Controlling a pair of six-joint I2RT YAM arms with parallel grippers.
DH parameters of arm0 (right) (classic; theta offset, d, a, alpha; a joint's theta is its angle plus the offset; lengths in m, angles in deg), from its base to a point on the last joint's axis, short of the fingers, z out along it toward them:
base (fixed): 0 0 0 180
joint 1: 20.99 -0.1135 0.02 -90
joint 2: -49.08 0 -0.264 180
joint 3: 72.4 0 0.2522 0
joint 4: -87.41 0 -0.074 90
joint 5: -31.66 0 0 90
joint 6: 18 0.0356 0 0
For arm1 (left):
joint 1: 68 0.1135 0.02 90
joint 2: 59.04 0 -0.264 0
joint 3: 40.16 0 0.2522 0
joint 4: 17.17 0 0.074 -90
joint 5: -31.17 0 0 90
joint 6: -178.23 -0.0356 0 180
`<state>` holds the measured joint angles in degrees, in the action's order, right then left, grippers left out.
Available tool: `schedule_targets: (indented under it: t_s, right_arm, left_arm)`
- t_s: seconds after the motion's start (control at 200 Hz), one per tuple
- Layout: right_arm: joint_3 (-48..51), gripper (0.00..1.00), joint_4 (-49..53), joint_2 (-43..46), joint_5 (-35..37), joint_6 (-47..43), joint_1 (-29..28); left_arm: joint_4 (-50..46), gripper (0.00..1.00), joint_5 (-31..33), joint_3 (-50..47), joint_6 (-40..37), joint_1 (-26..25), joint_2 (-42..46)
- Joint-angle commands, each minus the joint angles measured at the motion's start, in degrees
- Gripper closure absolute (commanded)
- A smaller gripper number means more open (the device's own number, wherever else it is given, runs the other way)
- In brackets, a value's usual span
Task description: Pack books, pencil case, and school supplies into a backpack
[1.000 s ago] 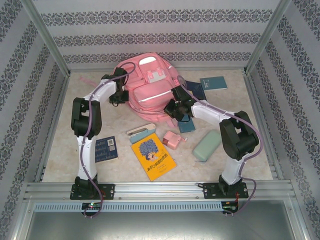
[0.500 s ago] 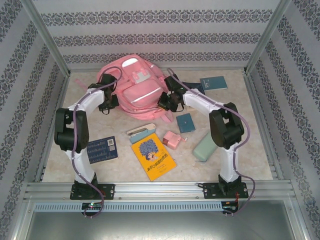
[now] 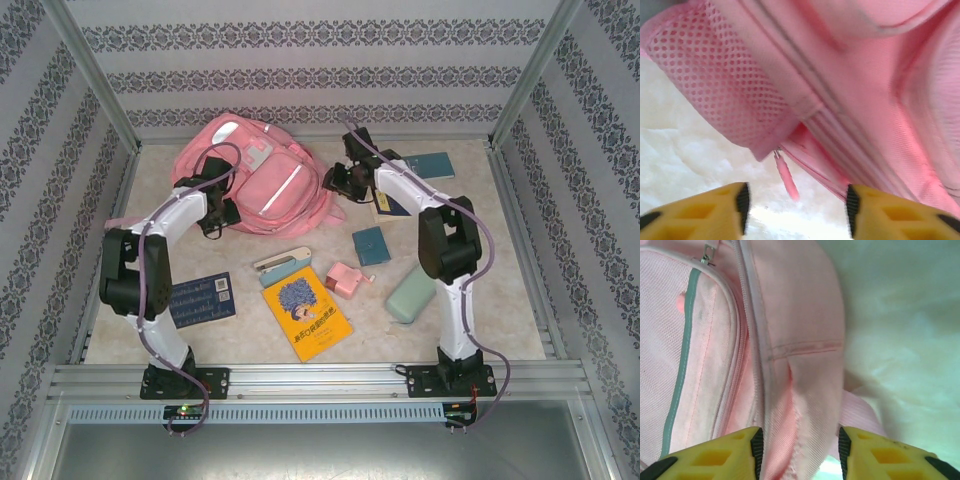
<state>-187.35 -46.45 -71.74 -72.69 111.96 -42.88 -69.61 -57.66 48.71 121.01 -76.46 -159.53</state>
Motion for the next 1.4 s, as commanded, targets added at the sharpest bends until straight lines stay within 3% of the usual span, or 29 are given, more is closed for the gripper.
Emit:
schedule_targets:
  t_s: [0.0,0.12,0.14,0.155,0.415,0.629,0.764,0.969,1.164,1.394]
  right_arm:
    - [6.0,0.52,-1.7,9.5,0.7,-4.4,-1.0]
    - [14.9,0.56,-2.7,16.2,0.9,-6.7,-2.9]
    - [16.3,0.58,-2.9,17.2,0.8,-6.9,-3.3]
    - [17.4,0.58,-3.1,17.9,0.7,-7.0,-3.7]
    - [31.0,0.79,-5.2,24.2,0.2,-8.1,-14.2]
    - [34.0,0.81,-6.8,21.5,0.8,-8.2,-24.7]
    - [34.4,0.83,-8.5,17.0,1.1,-7.2,-27.6]
    - [32.1,0.87,-6.3,10.7,7.5,-7.0,-26.3]
    - [29.2,0.88,-4.5,7.8,12.6,-7.2,-19.7]
    - [22.3,0.87,-2.5,2.7,15.3,-9.6,-13.9]
  left_arm:
    - [-0.1,0.33,-1.7,-0.1,0.4,-1.7,3.3]
    - [-0.7,0.18,-1.9,-0.3,0.5,-2.6,5.2]
    - [-0.6,0.03,-1.9,-0.5,0.4,-2.8,5.6]
    - [-0.6,0.0,-2.0,-0.6,0.4,-2.8,5.9]
    - [-1.9,0.0,-1.2,-0.7,-0.5,-2.9,10.2]
    - [-3.1,0.0,-0.2,-2.8,-0.5,-2.9,13.2]
    - [-3.7,0.0,-0.3,-3.6,-0.3,-3.0,15.2]
    - [-4.8,0.0,-1.0,-4.8,0.1,-3.0,18.0]
    - [-3.0,0.0,-3.8,-8.0,2.1,-3.6,20.8]
    - [-1.8,0.01,-5.0,-9.6,5.0,-10.3,21.1]
